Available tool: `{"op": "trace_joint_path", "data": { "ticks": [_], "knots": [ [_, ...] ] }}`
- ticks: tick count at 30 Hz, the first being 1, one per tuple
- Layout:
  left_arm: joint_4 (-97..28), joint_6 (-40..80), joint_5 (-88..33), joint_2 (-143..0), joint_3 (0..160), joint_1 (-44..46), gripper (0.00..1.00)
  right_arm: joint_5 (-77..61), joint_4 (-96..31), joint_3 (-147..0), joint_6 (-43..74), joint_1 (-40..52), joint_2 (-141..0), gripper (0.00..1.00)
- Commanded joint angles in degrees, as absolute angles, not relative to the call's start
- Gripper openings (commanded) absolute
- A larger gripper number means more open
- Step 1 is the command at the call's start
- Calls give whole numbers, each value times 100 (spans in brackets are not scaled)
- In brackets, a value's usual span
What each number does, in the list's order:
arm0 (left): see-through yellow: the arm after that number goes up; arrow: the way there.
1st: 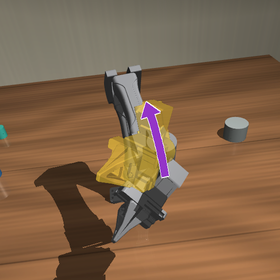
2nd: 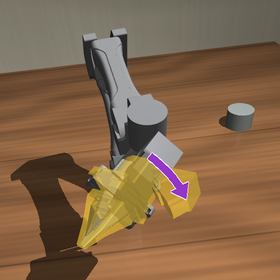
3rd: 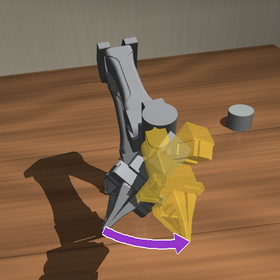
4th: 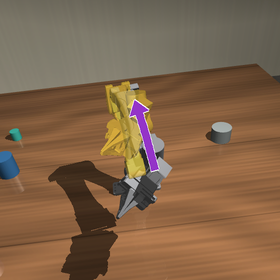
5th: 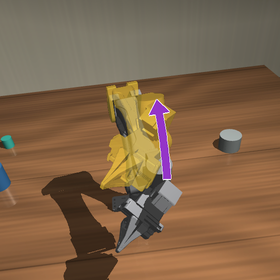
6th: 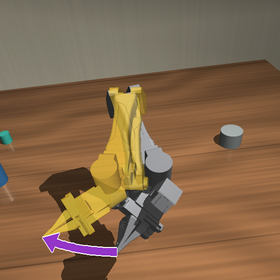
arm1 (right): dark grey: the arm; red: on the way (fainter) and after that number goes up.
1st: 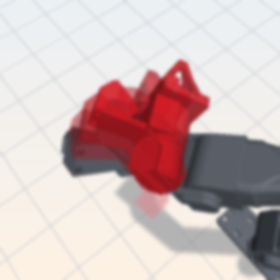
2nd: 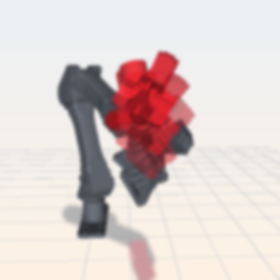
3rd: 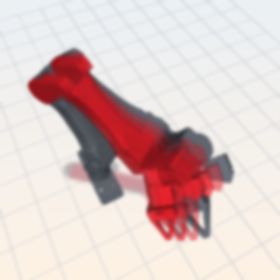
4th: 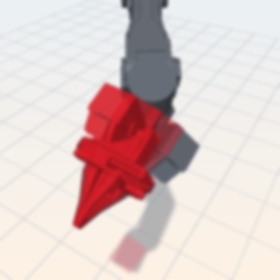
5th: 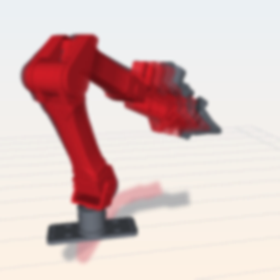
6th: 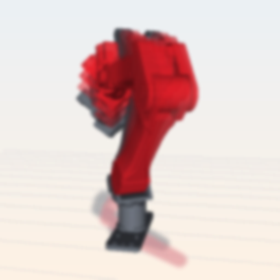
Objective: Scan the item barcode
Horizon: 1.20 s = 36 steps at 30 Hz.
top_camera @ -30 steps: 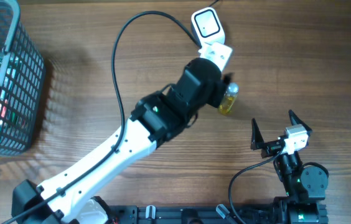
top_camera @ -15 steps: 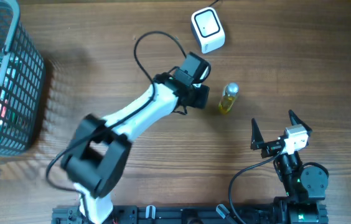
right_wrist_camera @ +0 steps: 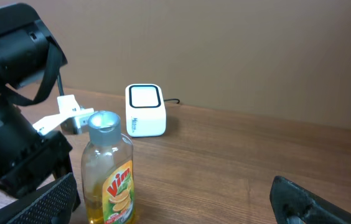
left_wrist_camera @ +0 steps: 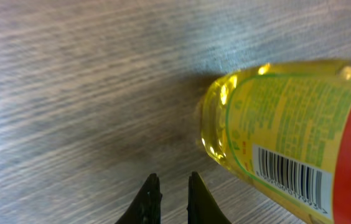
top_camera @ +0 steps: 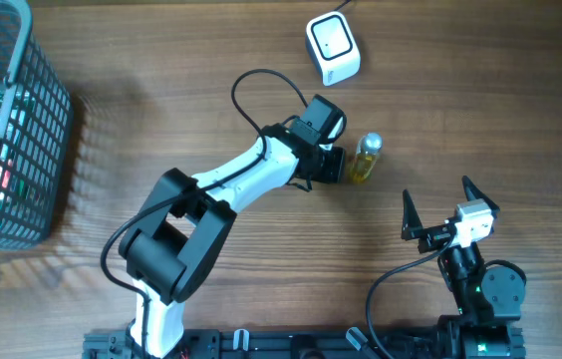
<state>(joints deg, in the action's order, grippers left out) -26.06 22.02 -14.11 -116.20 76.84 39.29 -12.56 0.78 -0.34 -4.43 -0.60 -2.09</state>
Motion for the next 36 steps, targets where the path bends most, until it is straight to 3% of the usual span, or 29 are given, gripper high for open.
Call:
{"op": "trace_joint_path", "data": {
  "ticks": [1,23,36],
  "knots": [
    [-2561,2300,-1450,-11747,7671,4042,8,-1192,91,-30,-449,-99,-204,100],
    [-2477,2320,-1553,-11747,7671,4324,8,-1192,91,-30,-449,-99,-204,100],
    [-1977,2322,-652,-11747,7671,4274,8,-1192,91,-30,-449,-99,-204,100]
  ]
}}
